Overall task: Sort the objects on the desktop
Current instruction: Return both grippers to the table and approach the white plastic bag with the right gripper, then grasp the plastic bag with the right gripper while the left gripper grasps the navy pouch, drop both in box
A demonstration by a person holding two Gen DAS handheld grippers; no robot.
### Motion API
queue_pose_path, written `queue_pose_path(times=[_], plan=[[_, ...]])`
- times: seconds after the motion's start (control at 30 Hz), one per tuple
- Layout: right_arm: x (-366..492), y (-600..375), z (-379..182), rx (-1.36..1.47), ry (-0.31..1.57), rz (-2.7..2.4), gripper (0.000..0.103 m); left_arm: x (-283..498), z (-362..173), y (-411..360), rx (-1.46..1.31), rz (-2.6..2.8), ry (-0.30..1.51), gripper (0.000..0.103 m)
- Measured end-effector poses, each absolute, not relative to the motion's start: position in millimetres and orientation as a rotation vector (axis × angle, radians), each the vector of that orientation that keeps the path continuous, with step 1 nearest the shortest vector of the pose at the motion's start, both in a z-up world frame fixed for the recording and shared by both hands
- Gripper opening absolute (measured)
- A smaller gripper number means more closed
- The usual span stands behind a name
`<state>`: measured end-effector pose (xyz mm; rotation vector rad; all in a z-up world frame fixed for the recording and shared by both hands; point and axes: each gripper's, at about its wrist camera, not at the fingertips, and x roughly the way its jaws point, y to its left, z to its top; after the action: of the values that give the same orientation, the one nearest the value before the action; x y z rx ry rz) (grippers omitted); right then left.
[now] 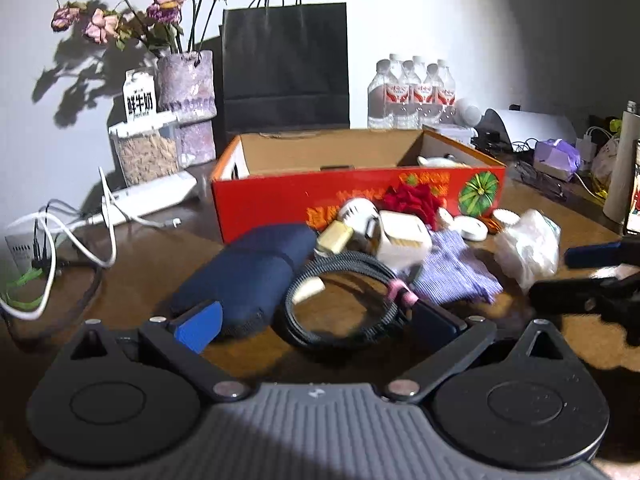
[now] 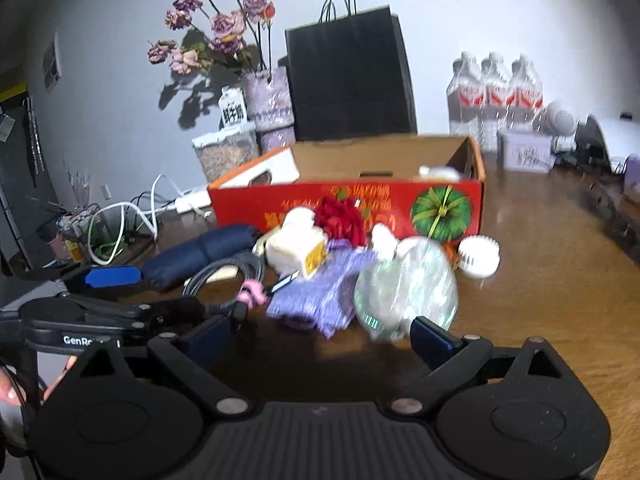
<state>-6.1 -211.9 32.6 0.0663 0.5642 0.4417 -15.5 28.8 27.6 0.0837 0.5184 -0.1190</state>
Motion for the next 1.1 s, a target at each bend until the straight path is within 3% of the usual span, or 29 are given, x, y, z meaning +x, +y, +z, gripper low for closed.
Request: queue_pose_path(times=[0.2, 0.4, 0.5, 0.53, 0.57, 0.63, 0.67, 0.8, 1.1], plan=[[13, -220, 44, 0.064, 0.526, 0.372, 0.097, 20, 38, 55, 0.084, -0.193, 0.523, 0.103], [43, -220, 36, 0.075, 0.594, 0.337, 0.087, 73, 34, 89, -0.036, -0.260, 0.631, 0.103], [53, -219, 28, 0.068, 0.631, 0.311, 0.074, 101, 28, 103, -0.116, -0.305, 0.695, 0.103], [56, -218, 26, 0.064, 0.646, 0.310, 0.061, 108, 25, 104, -0.131, -0.301, 0.730, 0.102], [59, -219, 24, 0.060, 0.664, 0.314, 0.050, 115, 20, 104, -0.139, -0.295, 0.778, 0.095], [62, -219, 20, 0.063, 0.682, 0.321, 0.050, 114, 19, 99, -0.105, -0.275, 0.780, 0.087], [60, -219, 19, 0.055, 0.681, 0.327, 0.047, 111, 19, 97, -0.109, -0.298, 0.784, 0.074], [49, -217, 21, 0.027, 0.659, 0.348, 0.041, 94, 22, 88, -0.061, -0.263, 0.743, 0.064], [16, -237, 62, 0.087, 0.525, 0.367, 0.040, 32, 73, 92, -0.167, -0.181, 0.615, 0.062]])
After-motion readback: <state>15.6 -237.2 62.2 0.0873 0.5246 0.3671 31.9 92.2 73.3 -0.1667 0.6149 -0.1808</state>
